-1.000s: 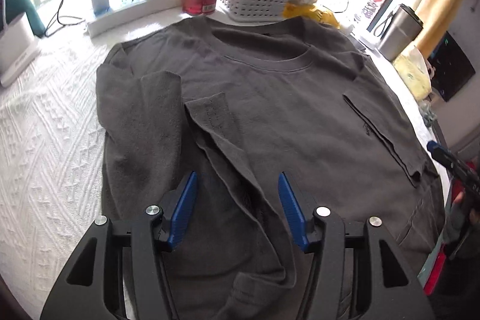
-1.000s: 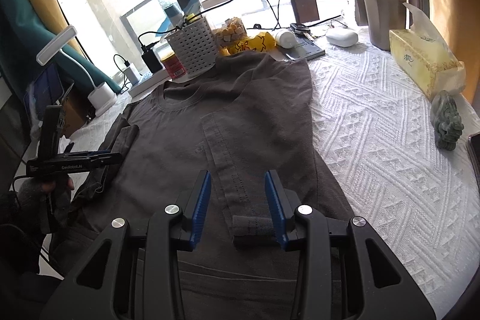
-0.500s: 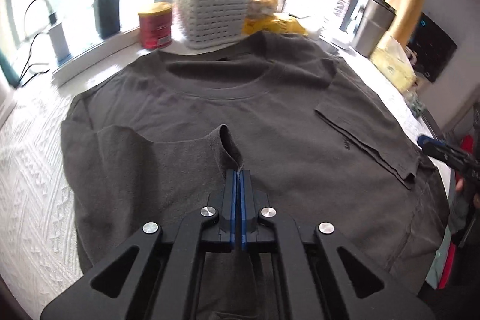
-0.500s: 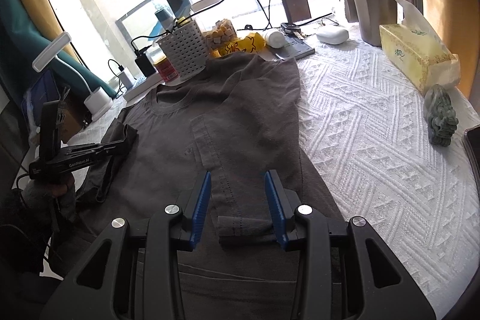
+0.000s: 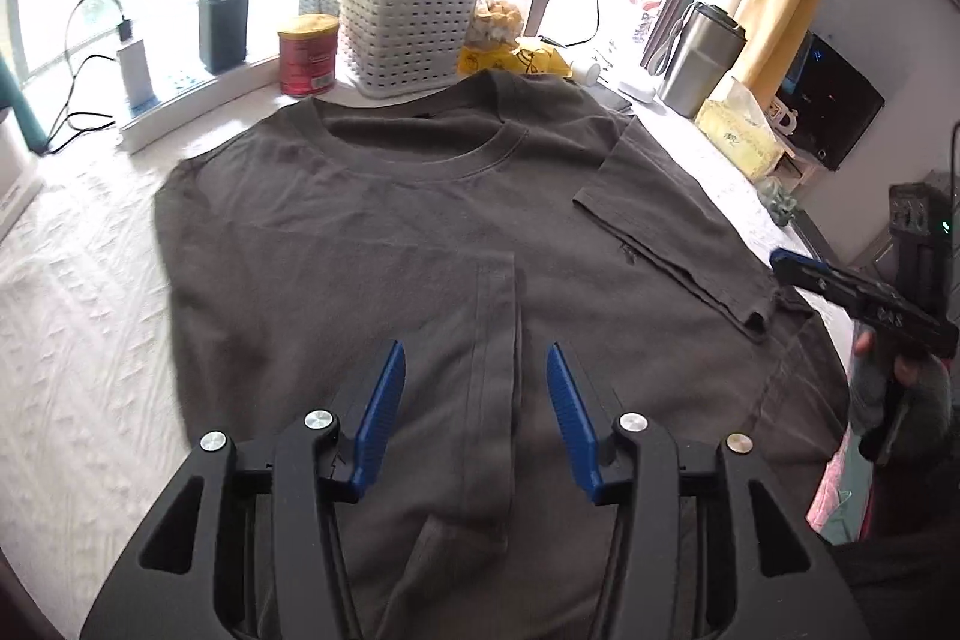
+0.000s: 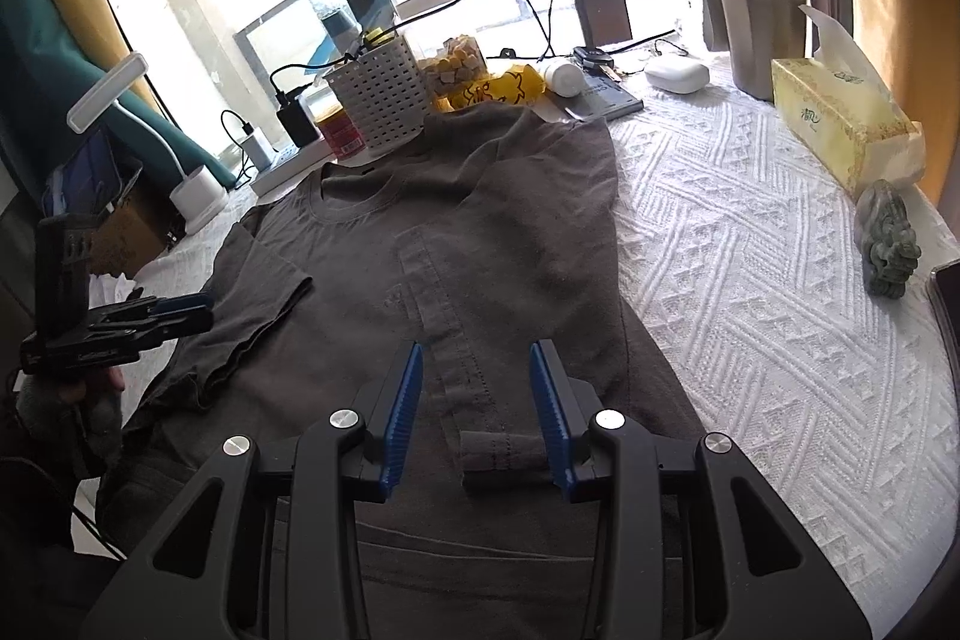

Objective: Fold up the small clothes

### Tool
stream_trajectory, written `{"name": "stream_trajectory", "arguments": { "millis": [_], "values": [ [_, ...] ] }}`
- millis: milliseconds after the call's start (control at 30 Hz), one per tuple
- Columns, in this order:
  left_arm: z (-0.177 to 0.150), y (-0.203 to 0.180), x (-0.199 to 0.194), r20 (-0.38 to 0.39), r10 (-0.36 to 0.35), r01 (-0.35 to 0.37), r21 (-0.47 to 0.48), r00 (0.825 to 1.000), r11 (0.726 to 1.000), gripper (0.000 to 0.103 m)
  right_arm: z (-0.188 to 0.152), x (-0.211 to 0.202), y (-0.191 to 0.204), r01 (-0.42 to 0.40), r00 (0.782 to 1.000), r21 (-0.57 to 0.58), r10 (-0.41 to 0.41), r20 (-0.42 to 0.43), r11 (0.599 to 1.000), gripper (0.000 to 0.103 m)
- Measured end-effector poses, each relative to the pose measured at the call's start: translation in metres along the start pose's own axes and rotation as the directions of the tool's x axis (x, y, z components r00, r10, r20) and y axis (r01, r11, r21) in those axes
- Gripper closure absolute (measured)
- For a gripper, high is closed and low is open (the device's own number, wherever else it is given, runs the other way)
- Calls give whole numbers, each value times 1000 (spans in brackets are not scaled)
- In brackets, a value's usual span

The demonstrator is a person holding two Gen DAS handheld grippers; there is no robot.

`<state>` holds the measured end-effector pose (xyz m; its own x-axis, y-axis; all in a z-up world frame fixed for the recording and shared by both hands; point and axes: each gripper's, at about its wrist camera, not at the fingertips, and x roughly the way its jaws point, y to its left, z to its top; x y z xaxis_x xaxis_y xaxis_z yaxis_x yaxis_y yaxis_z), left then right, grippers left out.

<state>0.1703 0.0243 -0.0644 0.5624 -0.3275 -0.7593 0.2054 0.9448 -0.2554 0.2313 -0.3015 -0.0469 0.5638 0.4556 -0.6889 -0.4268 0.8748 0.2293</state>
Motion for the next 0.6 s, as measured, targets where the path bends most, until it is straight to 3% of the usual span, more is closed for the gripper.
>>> {"name": "stream_trajectory", "arguments": {
  "millis": [200, 333, 600],
  "values": [
    [-28, 5, -5, -67, -7, 7, 7, 998, 1000, 54, 2, 6, 16, -13, 1000, -27, 13, -10, 1000, 63],
    [-47, -4, 0, -123, -61, 62, 3, 991, 998, 54, 1, 7, 27, -15, 1000, -50, 14, -17, 999, 63],
    [-63, -21, -11, -147, -96, 105, 61, 984, 993, 54, -2, 3, 31, 5, 1000, -50, -6, -20, 999, 63]
  ]
}}
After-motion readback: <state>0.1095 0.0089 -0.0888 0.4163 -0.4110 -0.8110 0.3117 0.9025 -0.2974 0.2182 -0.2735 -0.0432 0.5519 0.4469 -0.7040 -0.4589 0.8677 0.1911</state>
